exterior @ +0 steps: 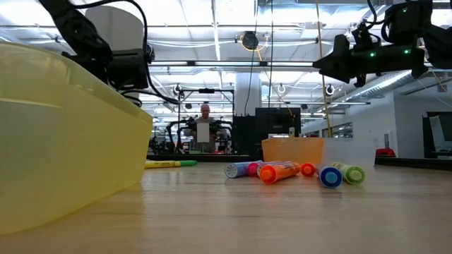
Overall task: Pick & Place Markers
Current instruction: Put the left light green marker pen into the transparent bin
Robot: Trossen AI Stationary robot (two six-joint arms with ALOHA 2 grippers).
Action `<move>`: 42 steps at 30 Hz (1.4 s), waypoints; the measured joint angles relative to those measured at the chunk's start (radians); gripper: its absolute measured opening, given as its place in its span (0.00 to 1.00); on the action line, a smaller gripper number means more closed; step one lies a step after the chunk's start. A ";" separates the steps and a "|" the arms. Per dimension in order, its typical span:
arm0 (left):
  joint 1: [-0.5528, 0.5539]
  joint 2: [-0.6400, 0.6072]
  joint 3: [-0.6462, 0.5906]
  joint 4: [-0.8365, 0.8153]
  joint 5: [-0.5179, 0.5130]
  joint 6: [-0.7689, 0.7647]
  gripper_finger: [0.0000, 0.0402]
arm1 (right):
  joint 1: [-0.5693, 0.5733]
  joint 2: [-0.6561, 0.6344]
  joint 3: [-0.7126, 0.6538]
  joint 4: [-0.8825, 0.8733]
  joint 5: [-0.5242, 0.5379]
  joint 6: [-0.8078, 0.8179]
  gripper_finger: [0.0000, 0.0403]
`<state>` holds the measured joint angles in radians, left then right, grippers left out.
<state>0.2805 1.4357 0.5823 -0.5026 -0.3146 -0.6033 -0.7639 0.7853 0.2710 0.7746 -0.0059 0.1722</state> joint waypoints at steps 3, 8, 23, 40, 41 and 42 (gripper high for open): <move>0.001 0.011 0.000 0.007 0.014 -0.008 0.53 | 0.000 0.000 0.000 -0.004 -0.003 0.016 0.48; 0.003 0.011 -0.001 -0.012 0.068 -0.021 0.52 | 0.001 0.000 0.000 -0.006 -0.051 0.030 0.48; 0.037 0.013 0.000 -0.053 0.114 -0.059 0.06 | 0.001 0.000 0.000 -0.001 -0.052 0.055 0.47; -0.001 -0.235 -0.008 0.226 -0.014 0.240 0.05 | 0.017 0.000 0.000 0.003 -0.108 0.018 0.45; -0.010 -0.253 -0.007 0.272 -0.016 0.269 0.05 | 0.025 0.000 0.000 0.003 -0.108 0.018 0.46; -0.021 -0.267 -0.006 0.315 -0.015 0.296 0.05 | 0.036 0.000 0.000 0.003 -0.106 0.018 0.46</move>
<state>0.2590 1.1689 0.5758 -0.1880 -0.3299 -0.3069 -0.7283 0.7854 0.2714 0.7774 -0.1120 0.1902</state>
